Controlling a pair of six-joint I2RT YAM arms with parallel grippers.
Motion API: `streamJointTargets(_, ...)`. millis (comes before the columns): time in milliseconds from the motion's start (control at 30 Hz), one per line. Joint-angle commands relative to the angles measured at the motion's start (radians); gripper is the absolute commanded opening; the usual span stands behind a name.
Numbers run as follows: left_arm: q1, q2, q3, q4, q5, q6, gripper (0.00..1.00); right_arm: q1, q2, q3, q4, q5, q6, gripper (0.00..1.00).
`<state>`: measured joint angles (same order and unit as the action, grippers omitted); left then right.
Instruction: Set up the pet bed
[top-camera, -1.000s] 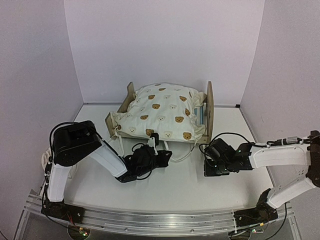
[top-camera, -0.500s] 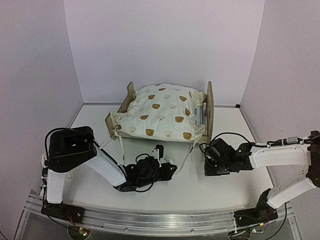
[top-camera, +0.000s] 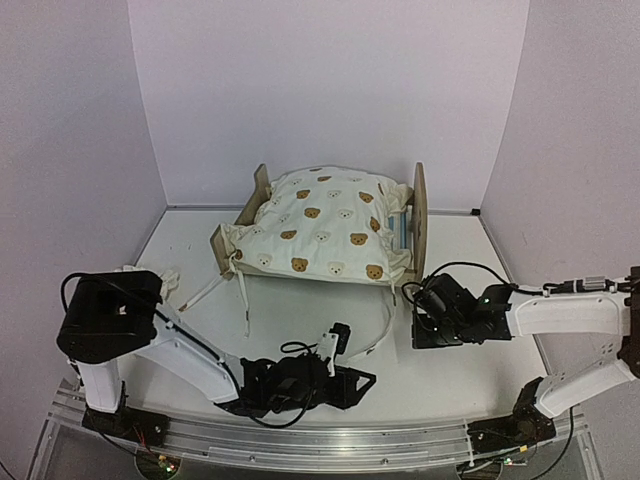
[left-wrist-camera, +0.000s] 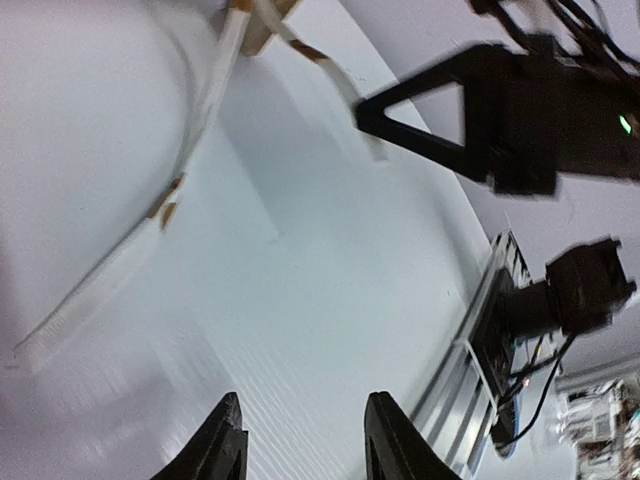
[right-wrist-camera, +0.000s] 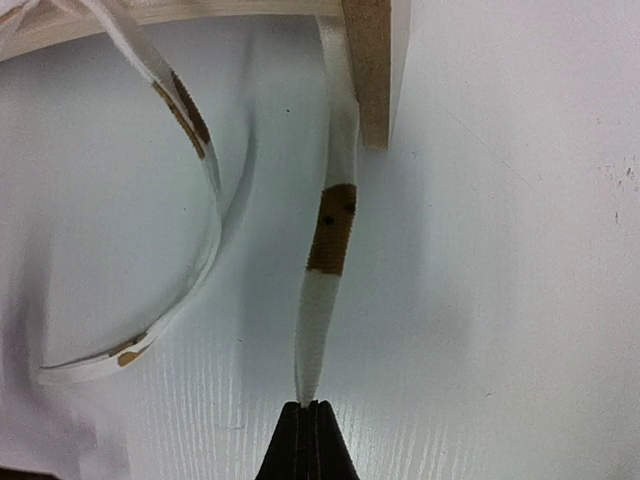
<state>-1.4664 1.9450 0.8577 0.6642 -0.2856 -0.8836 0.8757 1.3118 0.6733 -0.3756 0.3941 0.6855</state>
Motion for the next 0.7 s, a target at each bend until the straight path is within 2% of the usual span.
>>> streamJointTargets(0, -0.069, -0.148, 0.045, -0.222, -0.177, 0.192, 0.51, 0.002, -0.031, 0.031, -0.030, 0.001, -0.015, 0.00)
streamJointTargets(133, -0.057, -0.193, 0.091, -0.429, -0.288, 0.237, 0.55, 0.002, -0.042, 0.037, -0.041, -0.059, -0.037, 0.00)
streamJointTargets(233, -0.009, -0.214, 0.097, -0.502, -0.285, 0.253, 0.55, 0.003, -0.052, 0.052, -0.063, -0.131, -0.060, 0.00)
streamJointTargets(433, 0.171, -0.204, 0.101, -0.500, -0.063, 0.312, 0.50, 0.004, -0.052, 0.116, -0.119, -0.289, -0.088, 0.00)
streamJointTargets(667, 0.263, -0.043, 0.234, -0.497, 0.080, 0.375, 0.44, 0.004, 0.004, 0.182, -0.116, -0.379, -0.038, 0.00)
